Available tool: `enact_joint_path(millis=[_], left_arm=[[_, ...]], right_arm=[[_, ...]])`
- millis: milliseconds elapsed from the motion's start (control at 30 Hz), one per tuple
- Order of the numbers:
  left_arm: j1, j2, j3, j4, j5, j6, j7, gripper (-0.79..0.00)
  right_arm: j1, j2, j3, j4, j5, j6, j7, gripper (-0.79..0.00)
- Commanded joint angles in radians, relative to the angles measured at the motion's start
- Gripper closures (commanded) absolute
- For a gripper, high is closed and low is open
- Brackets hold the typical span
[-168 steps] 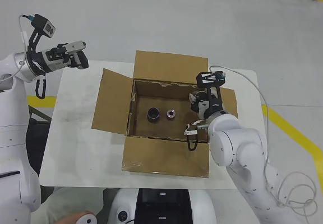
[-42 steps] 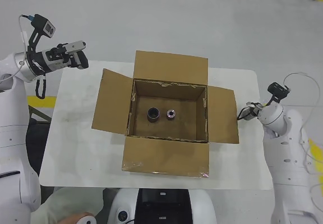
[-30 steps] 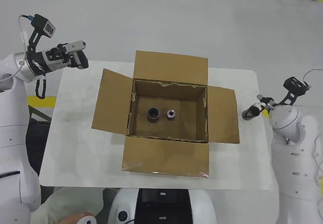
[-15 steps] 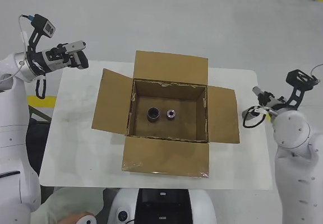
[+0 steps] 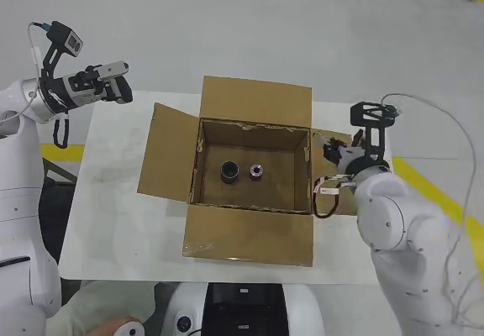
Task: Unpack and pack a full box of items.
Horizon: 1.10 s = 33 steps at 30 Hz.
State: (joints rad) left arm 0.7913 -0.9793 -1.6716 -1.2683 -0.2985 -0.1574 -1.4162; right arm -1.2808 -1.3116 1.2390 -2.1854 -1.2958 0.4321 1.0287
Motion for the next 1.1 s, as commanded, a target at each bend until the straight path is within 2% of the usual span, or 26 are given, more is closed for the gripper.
enact_joint_path(millis=[0,300,500,1067], left_arm=[[0.000,0.000,0.000,0.000,0.000,0.000,0.000,-0.785],[0.000,0.000,0.000,0.000,0.000,0.000,0.000,-0.785],[0.000,0.000,0.000,0.000,0.000,0.000,0.000,-0.785],[0.000,0.000,0.000,0.000,0.000,0.000,0.000,-0.785]], right_arm=[[0.006,-0.003,-0.034,0.008,-0.016,-0.010,0.011,-0.650],[0.069,-0.017,-0.144,0.096,-0.001,-0.108,0.077,-0.659],[0.128,-0.027,-0.202,0.165,0.013,-0.164,0.151,-0.699],[0.264,-0.068,-0.340,0.382,0.090,-0.241,0.209,-0.640]])
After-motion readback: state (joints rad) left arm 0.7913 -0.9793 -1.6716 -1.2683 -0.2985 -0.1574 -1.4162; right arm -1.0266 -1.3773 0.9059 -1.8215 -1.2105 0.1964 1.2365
